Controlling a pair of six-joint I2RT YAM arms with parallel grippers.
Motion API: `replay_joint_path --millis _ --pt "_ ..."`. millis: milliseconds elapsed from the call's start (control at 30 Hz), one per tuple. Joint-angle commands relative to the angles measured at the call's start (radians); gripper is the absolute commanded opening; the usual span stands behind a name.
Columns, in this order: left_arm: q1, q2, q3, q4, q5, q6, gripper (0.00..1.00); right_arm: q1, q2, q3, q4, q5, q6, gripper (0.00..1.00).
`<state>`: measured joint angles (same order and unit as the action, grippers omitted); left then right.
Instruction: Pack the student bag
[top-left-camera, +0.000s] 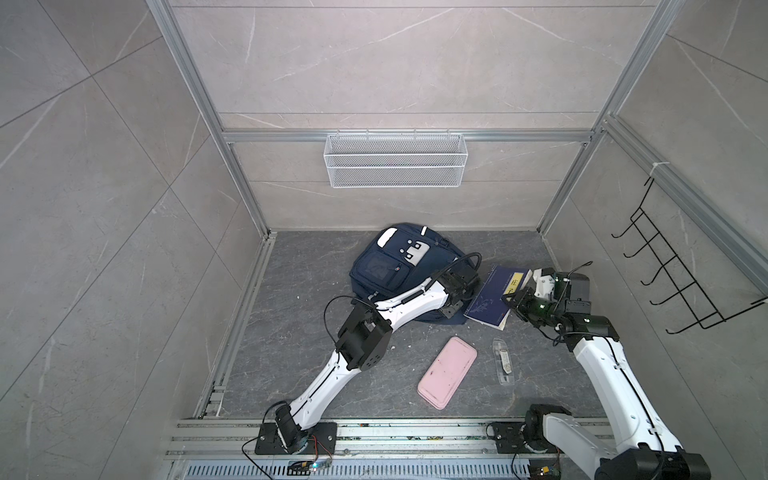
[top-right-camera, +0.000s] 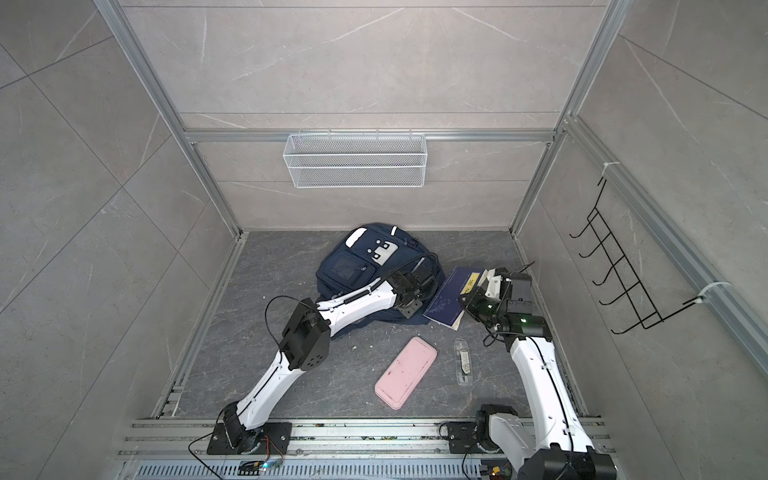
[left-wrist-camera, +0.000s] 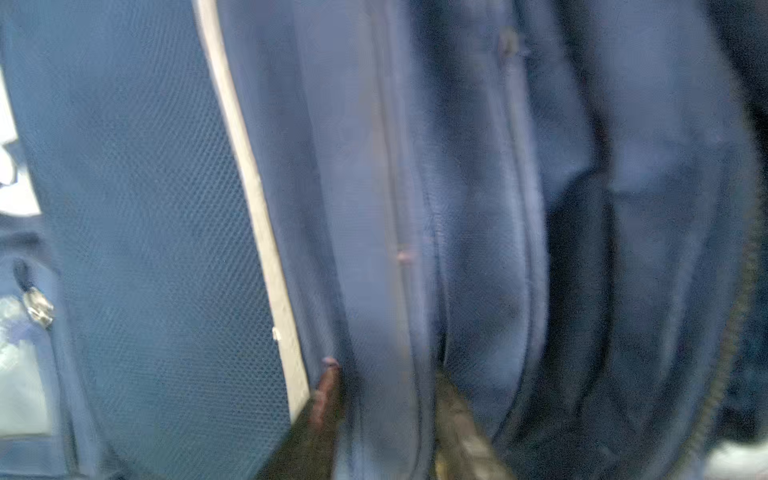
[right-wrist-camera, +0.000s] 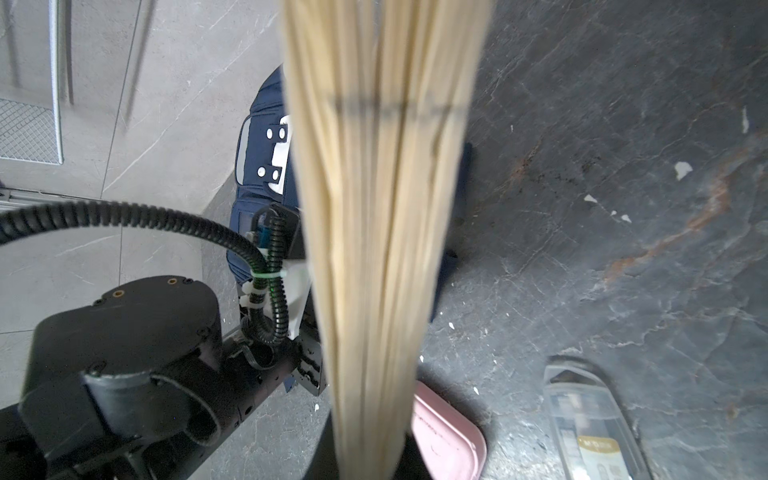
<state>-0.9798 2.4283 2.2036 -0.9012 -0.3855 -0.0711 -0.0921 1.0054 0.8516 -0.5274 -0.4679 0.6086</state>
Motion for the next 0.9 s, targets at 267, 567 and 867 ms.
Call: replay_joint_path --millis 267,567,867 --pt "0.001 -0.089 0.063 -0.036 -0.081 0.041 0.0 -0.004 -0.011 0.012 0.018 -0.026 -0.012 0.0" --pt "0.031 -0.214 0.202 -0.081 -0.081 0.066 0.0 -0.004 -0.002 0.014 0.029 -0.044 -0.014 0.0" --pt "0.111 -0.318 0.204 -0.085 0.056 -0.034 0.0 -0.004 0.021 -0.036 0.124 -0.113 0.035 0.0"
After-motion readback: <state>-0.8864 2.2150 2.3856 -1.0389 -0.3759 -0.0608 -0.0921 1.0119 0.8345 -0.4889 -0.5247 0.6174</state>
